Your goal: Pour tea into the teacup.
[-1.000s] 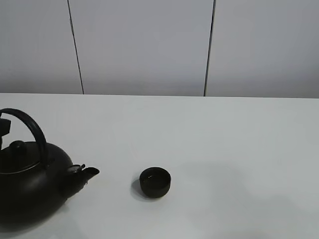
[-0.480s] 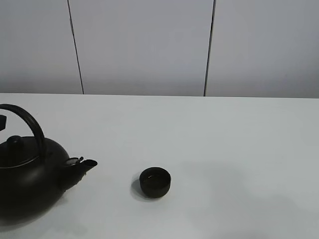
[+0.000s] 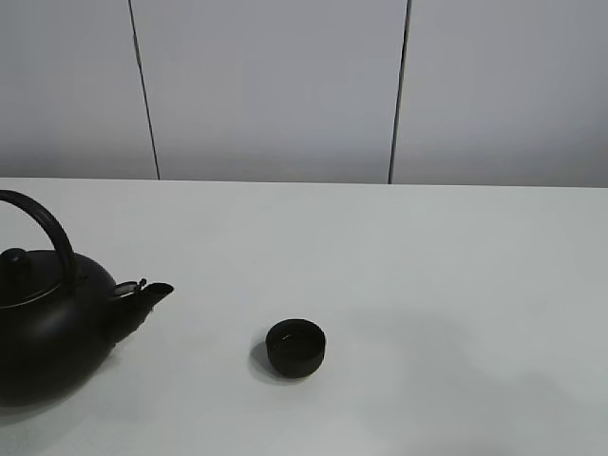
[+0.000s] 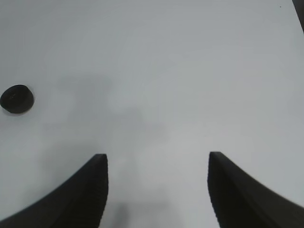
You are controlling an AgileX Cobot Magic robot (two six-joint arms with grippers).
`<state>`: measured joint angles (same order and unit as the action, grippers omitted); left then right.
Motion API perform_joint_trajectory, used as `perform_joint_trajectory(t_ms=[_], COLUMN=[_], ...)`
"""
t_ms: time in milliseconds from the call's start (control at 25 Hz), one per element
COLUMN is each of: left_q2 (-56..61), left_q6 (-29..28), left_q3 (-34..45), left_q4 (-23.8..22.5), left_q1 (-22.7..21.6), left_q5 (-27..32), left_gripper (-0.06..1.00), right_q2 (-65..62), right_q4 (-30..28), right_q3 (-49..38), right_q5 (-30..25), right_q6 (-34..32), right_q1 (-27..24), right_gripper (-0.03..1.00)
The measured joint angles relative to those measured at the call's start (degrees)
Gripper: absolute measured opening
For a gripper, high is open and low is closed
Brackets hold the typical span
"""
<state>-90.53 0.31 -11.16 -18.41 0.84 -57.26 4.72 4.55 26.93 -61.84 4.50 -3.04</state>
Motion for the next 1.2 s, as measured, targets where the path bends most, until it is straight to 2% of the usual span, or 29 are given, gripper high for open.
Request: perform_joint_trajectory(t_ms=[320,760,1040,1200], left_q2=[0.0,0.0,0.1,0.5], left_q6=[1.5,1.5,0.2,-3.0], left_q3=[0.0,0.0,0.0,-0.1], left_q4=[-4.7,-6.6,-7.0,-7.0], left_q1=[0.0,0.0,0.0,0.0], left_q5=[0.0,1.3,0.4,0.3], left_gripper=[0.14,0.14,0.21,0.27], right_q2=[0.0,0.0,0.0,0.0], right_q4=[0.0,0.0,0.0,0.0], right_q3=[0.0,0.0,0.0,0.0], right_q5=[-0.1,-0.1,-0.1,-0.1], right_q6=[0.0,0.0,0.0,0.0], right_q1=[0.0,0.0,0.0,0.0], right_gripper=[0.42,0.42,0.42,0.42])
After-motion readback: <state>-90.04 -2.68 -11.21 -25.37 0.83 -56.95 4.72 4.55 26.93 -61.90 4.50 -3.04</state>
